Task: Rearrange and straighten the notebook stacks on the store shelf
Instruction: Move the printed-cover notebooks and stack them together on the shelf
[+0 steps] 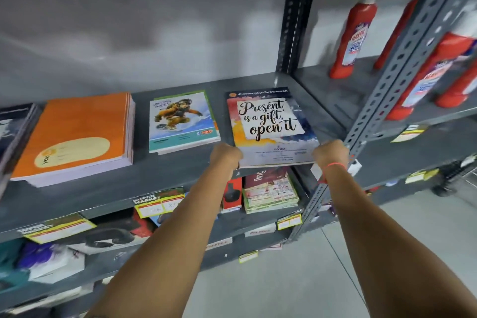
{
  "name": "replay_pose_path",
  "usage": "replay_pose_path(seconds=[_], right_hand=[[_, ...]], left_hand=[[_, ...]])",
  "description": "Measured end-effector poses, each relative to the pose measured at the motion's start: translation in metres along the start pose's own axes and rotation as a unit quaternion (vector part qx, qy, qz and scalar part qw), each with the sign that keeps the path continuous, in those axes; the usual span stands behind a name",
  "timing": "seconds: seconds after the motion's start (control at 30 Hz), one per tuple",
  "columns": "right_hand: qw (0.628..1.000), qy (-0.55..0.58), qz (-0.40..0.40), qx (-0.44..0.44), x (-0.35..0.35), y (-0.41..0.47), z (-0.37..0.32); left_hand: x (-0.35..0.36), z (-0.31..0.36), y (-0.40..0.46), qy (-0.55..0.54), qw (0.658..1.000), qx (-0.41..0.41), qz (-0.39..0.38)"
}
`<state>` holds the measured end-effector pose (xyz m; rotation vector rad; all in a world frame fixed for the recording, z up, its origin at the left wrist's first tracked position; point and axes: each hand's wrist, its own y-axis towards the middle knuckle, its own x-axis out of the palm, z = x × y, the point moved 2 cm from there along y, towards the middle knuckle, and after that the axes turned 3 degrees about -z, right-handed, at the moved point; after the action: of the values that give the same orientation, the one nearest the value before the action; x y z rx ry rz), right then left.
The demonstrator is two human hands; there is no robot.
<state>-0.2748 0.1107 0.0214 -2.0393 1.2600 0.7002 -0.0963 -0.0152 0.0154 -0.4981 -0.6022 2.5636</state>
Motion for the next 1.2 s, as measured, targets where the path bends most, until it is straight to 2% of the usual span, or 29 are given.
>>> replay_pose_path(seconds=[0.27,0.47,0.67,0.8,0.9,1.07,1.2], right_hand=[[0.990,0.072,-0.117,0.039,-0.020,0.001,-0.004],[0.993,0.059,-0.102,0.033,-0.025,0.002,-0.006],[0.987,0.120,-0.104,-0.001,-0.028,-0.014,-0.032],[0.970,0.221,-0.087,-0.039,-0.013,-0.043,-0.072],[0.958,0.256,-0.101,-0.076,0.010,-0.077,-0.110],[0.933,0.296,-0.153,-0.132,0.080,-0.164,-0.182],[0.920,0.285,-0.198,-0.184,0.145,-0.240,-0.238]], left_hand=[[-0.001,0.000,-0.002,-0.003,1.000,0.006,0.005],[-0.005,0.010,-0.011,-0.019,0.999,0.049,0.009],[-0.034,0.030,-0.023,-0.024,0.995,0.092,0.016],[-0.085,0.033,-0.031,-0.031,0.991,0.127,0.040],[-0.142,0.029,-0.036,-0.050,0.983,0.151,0.089],[-0.271,0.009,-0.047,-0.070,0.961,0.184,0.194],[-0.386,-0.016,-0.056,-0.050,0.948,0.186,0.254]])
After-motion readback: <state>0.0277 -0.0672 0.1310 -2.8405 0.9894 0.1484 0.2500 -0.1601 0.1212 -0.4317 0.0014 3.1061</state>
